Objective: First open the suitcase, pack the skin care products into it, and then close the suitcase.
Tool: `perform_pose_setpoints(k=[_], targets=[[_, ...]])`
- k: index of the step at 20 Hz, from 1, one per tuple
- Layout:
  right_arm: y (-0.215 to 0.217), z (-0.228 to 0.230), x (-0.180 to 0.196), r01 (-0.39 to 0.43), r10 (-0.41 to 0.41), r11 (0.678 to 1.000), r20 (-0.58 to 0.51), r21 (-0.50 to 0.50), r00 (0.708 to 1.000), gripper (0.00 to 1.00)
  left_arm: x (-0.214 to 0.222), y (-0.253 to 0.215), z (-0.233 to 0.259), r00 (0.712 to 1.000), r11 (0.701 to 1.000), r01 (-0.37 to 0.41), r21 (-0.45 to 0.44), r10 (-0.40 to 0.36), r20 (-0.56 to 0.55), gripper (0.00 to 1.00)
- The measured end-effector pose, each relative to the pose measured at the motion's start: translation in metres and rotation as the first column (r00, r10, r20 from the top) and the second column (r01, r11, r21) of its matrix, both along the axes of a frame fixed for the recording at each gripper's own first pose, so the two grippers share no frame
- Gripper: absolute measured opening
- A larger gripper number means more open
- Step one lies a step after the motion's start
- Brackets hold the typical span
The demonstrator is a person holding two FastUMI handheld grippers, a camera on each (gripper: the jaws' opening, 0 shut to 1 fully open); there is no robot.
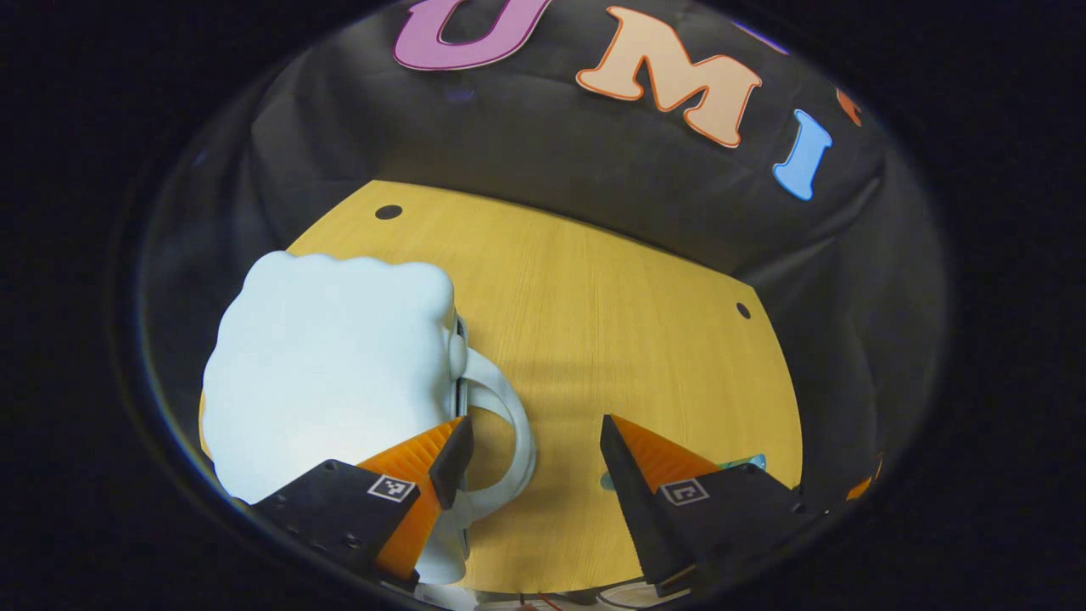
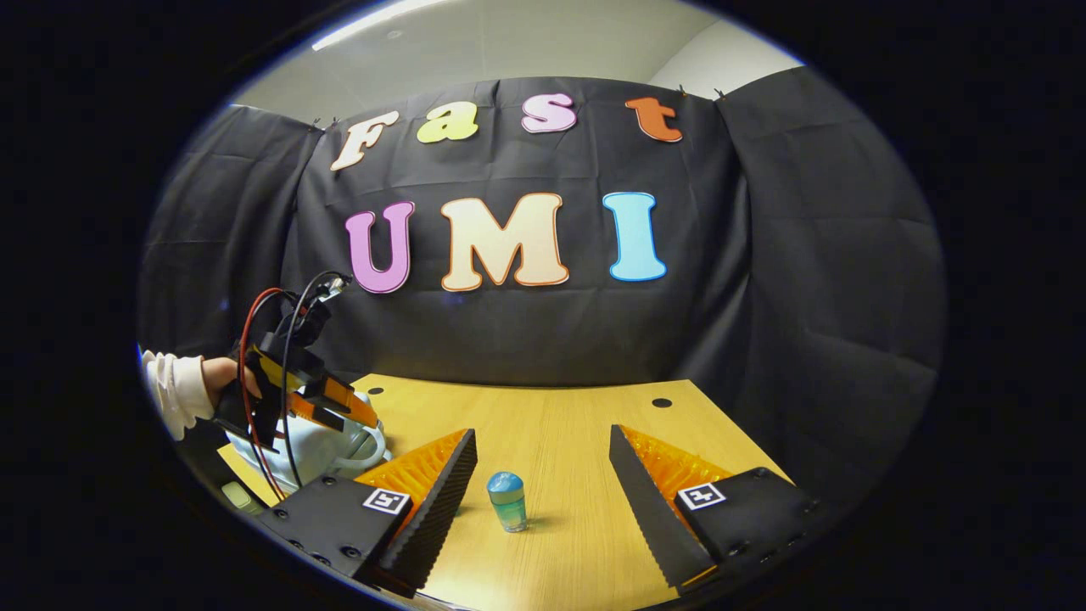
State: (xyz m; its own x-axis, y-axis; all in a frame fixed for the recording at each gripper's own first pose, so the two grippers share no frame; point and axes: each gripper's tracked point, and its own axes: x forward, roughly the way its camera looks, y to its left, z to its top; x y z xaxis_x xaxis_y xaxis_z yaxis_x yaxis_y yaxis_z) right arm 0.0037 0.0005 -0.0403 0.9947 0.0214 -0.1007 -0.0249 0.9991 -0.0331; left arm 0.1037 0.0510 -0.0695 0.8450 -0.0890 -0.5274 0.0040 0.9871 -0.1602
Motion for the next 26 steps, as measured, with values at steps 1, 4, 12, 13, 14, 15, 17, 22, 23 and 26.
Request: perform_pose_setpoints(k=[1,4,12,13,14,15,17,22,23,26], targets=[[-0.001,-0.002,-0.001,0.005,-0.005,1.000,-0.003,-0.001,1.000,0.99,0.003,0.000,-0.005,1.000,1.000,-0.005,0.005,0.006,-0.026,0.88],[-0.006,-0.003,-0.002,0.020,-0.020,1.000,-0.009,-0.004,1.000,0.98,0.009,0.000,-0.020,0.994,1.000,-0.026,0.011,0.027,-0.106,0.85],[-0.011,-0.005,-0.005,0.037,-0.037,0.999,-0.008,-0.018,0.999,0.97,0.022,0.006,-0.055,0.948,0.989,-0.054,0.137,0.093,-0.305,0.71],[-0.013,-0.004,-0.007,0.041,-0.042,0.999,-0.008,-0.025,0.999,0.98,0.024,0.006,-0.059,0.943,0.988,-0.054,0.146,0.099,-0.318,0.70],[-0.017,-0.001,-0.007,0.053,-0.054,0.998,-0.002,-0.041,0.999,0.99,0.024,0.010,-0.062,0.938,0.985,-0.058,0.162,0.109,-0.329,0.69],[-0.021,0.002,-0.009,0.066,-0.065,0.996,0.009,-0.057,0.998,0.98,0.027,0.013,-0.064,0.934,0.983,-0.063,0.171,0.118,-0.336,0.69],[-0.028,0.013,-0.011,0.082,-0.080,0.994,0.035,-0.065,0.996,0.98,0.028,0.016,-0.072,0.922,0.982,-0.077,0.174,0.136,-0.363,0.57],[-0.037,0.011,-0.013,0.104,-0.102,0.994,0.034,-0.047,0.994,0.99,0.029,0.016,-0.087,0.898,0.986,-0.087,0.144,0.140,-0.417,0.29],[-0.038,0.011,-0.013,0.104,-0.103,0.993,0.032,-0.048,0.994,0.99,0.029,0.014,-0.089,0.895,0.988,-0.087,0.128,0.134,-0.425,0.27],[-0.037,0.013,-0.012,0.099,-0.097,0.994,0.033,-0.049,0.995,0.98,0.030,0.008,-0.091,0.895,0.992,-0.089,0.086,0.118,-0.429,0.16]])
